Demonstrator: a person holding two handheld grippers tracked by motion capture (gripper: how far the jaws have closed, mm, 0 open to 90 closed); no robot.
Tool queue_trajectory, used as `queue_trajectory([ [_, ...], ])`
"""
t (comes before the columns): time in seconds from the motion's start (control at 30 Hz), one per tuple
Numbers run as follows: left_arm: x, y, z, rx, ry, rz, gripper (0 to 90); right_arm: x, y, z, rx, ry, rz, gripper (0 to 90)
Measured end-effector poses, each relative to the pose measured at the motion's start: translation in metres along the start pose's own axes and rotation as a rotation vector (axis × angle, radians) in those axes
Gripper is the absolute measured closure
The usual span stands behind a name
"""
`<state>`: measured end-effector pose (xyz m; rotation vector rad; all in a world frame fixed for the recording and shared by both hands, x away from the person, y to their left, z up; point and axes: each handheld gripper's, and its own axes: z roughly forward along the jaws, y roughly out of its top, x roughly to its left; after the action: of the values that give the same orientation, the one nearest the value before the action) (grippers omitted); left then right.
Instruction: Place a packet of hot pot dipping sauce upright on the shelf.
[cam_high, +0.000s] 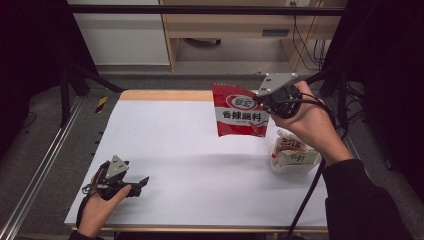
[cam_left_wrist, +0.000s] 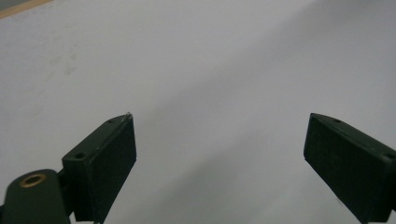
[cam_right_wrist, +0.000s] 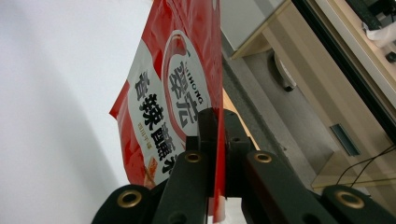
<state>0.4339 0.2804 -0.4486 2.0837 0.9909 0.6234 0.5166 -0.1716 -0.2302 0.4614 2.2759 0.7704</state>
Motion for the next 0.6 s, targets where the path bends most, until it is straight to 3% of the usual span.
queue_trajectory([
  [0.3,0.001,-0.001,0.002,0.007,0.004,-0.008,9.2,-0.02,-0.011,0.004,-0.011,-0.073,0.036,90.0],
  [0.6,0.002,-0.002,0.001,0.011,0.003,-0.006,9.2,-0.032,-0.034,0.001,0.008,-0.131,0.087,90.0],
])
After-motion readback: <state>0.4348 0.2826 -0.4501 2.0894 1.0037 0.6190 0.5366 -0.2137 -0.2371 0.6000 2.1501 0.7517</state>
